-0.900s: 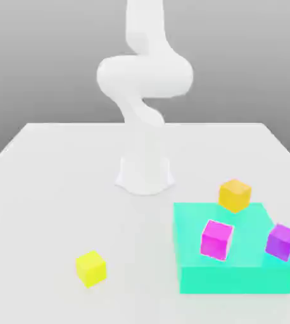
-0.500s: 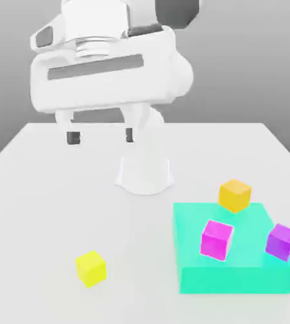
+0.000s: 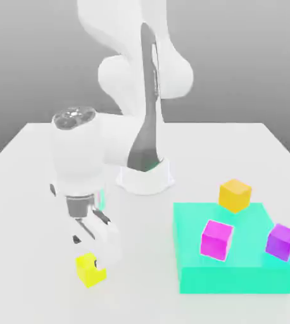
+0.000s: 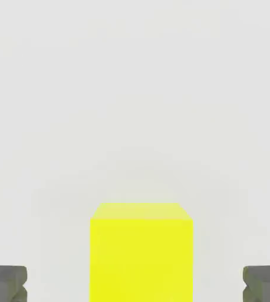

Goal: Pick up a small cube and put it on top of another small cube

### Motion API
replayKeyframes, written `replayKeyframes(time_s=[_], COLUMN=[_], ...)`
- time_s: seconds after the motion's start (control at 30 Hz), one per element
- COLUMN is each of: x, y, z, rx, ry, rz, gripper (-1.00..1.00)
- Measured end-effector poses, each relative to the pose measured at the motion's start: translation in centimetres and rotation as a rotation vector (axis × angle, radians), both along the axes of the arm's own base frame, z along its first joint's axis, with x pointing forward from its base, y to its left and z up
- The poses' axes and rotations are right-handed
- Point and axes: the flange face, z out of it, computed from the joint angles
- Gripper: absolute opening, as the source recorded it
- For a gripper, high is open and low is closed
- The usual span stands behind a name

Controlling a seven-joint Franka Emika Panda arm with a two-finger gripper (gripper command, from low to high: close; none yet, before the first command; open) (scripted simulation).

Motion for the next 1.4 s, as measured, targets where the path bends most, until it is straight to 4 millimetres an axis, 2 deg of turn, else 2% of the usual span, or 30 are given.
replayKeyframes(time_s=[0.03,0.07,0.3,0.5,0.53,0.67,0.77,0.9,1.03,1.13,1.23,1.3,1.4], x=[-0.1,-0.2,-0.1,-0.1,0.1,0.4,-0.6,-3.2,-7.2,-10.8,-14.5,-15.3,-15.5], y=[0.0,0.1,0.1,0.1,1.3,10.5,14.7,21.2,26.8,30.1,32.5,33.1,33.3], z=[-1.1,-1.7,-1.6,3.8,4.7,7.9,10.3,13.2,15.6,16.9,17.7,16.5,13.8], rx=[0.002,0.003,0.002,0.003,0.014,0.070,0.100,0.116,0.102,0.072,0.026,0.011,0.004], ry=[0.001,0.001,0.000,-0.001,-0.002,-0.011,-0.019,-0.022,-0.019,-0.012,-0.001,0.002,0.004], rz=[-0.001,-0.002,-0.002,-0.001,0.030,0.287,0.424,0.657,0.893,1.064,1.226,1.264,1.275], gripper=[0.00,-1.00,-1.00,-1.00,-1.00,-1.00,-1.00,-1.00,-1.00,-1.00,-1.00,-1.00,-1.00])
